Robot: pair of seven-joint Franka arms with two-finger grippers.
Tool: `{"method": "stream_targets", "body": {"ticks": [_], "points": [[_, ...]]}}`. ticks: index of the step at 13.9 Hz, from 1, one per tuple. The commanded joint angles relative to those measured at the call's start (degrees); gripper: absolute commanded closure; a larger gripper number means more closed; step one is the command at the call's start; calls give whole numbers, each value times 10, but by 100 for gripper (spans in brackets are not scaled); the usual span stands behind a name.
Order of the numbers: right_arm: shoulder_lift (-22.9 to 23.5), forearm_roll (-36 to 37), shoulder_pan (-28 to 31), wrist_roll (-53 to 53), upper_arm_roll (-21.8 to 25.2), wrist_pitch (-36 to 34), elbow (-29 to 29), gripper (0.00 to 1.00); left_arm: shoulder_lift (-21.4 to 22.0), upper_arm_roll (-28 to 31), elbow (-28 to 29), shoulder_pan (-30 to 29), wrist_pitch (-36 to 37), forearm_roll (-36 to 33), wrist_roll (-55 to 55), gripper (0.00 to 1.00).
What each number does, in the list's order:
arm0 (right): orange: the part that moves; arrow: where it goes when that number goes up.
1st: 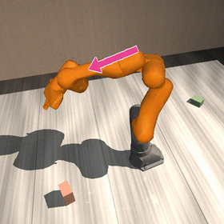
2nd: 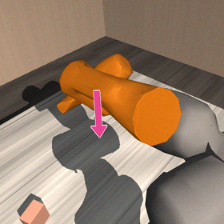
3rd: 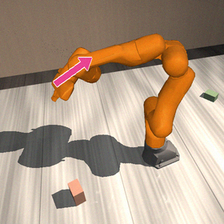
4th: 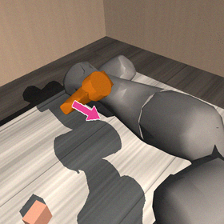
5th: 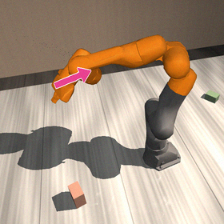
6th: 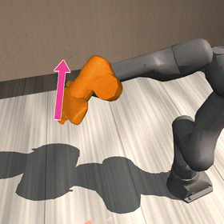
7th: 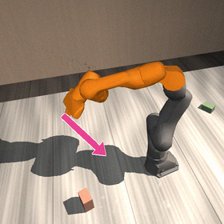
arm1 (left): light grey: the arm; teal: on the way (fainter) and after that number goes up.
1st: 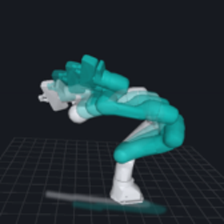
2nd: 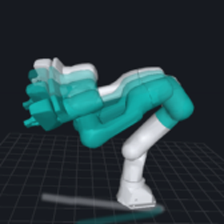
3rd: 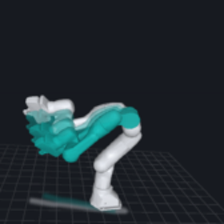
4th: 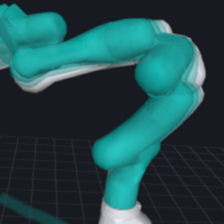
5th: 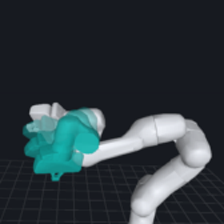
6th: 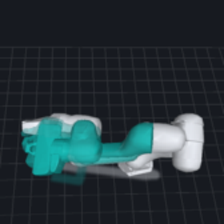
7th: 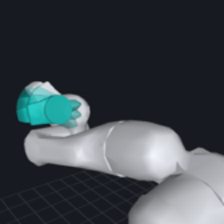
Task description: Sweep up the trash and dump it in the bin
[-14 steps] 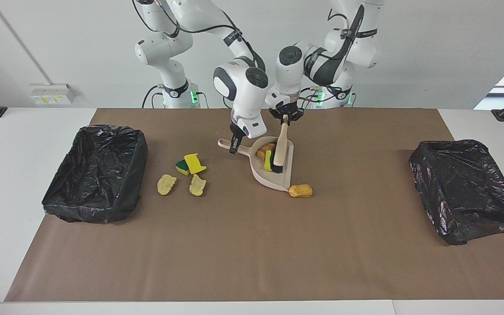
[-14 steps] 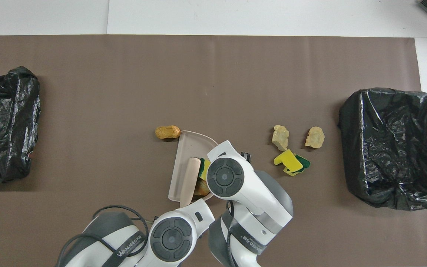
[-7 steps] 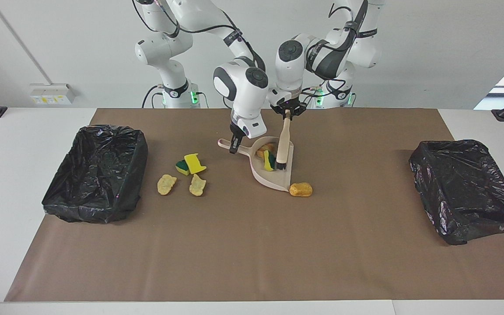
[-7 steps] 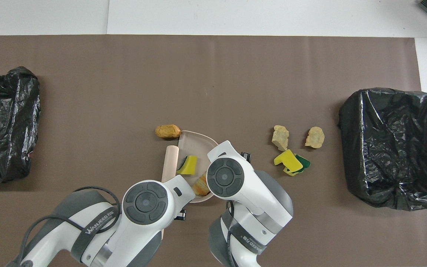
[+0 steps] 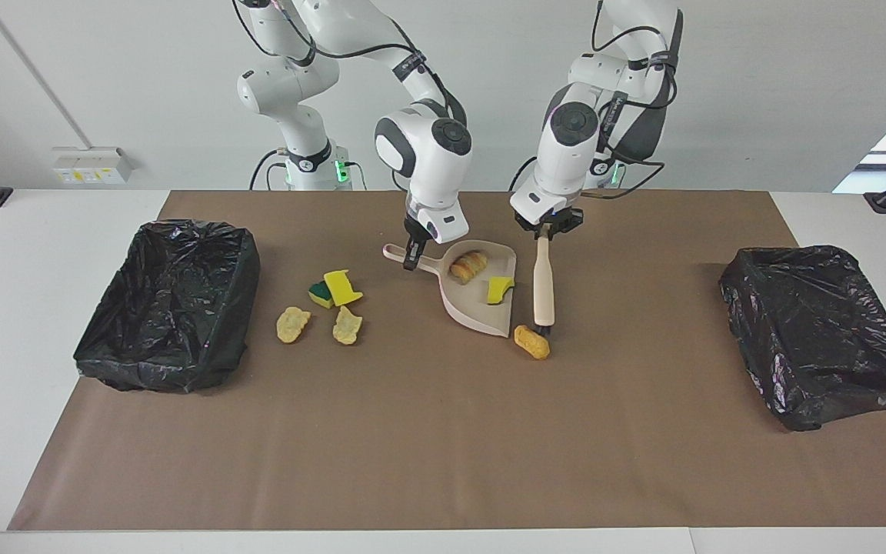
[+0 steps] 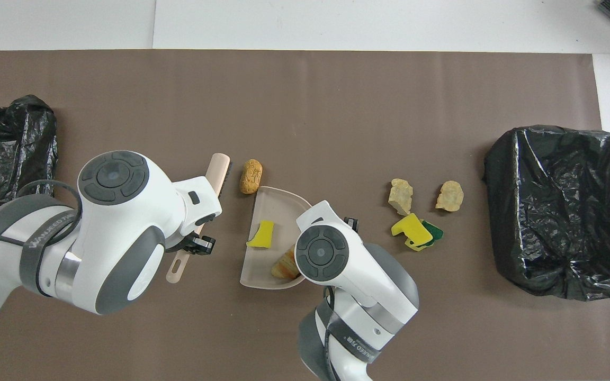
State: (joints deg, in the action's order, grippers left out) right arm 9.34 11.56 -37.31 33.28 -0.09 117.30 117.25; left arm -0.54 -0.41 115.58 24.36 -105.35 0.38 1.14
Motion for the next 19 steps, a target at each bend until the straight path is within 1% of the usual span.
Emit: {"method": "stream_targets", "body": {"ticks": [1, 3, 4, 5, 6, 8, 9, 11, 13, 15, 17, 19], "points": [[0, 0, 4, -9, -2, -4, 1, 100, -75, -6, -73, -23, -20, -18, -62, 100], [0, 0, 4, -10, -1, -5, 1, 100, -136, -6, -133, -41, -44, -21, -85, 100], [-1, 0, 3, -28, -2, -7, 2, 100, -161, -6, -163, -47, -49, -18, -85, 100], [-5, 0, 1, -68, -2, -18, 3, 100, -179, -7, -179, -49, -50, -17, -86, 100], [-7, -3, -2, -112, -3, -42, 3, 100, -182, -7, -176, -47, -68, -15, -103, 100], [-10, -33, -9, -172, -3, -52, 3, 100, -181, -7, -173, -49, -73, -13, -166, 100], [-10, -36, -12, -187, -3, -52, 3, 100, -181, -7, -163, -47, -67, -13, -174, 100], [-10, -36, -12, -188, -3, -52, 3, 100, -175, -7, -138, -40, -59, -13, -204, 100], [-10, -36, -11, -188, -4, -52, 3, 100, -152, -8, -105, -39, -26, -13, -235, 100], [-10, -36, -11, -188, -4, -52, 3, 100, -134, -13, -79, -37, -2, -12, -236, 100], [-10, -36, -11, -188, -3, -52, 3, 100, -105, -12, -37, 3, 4, -11, -222, 100], [-10, -36, -11, -188, -3, -52, 3, 100, -83, -13, -12, 29, 9, -11, -185, 100]]}}
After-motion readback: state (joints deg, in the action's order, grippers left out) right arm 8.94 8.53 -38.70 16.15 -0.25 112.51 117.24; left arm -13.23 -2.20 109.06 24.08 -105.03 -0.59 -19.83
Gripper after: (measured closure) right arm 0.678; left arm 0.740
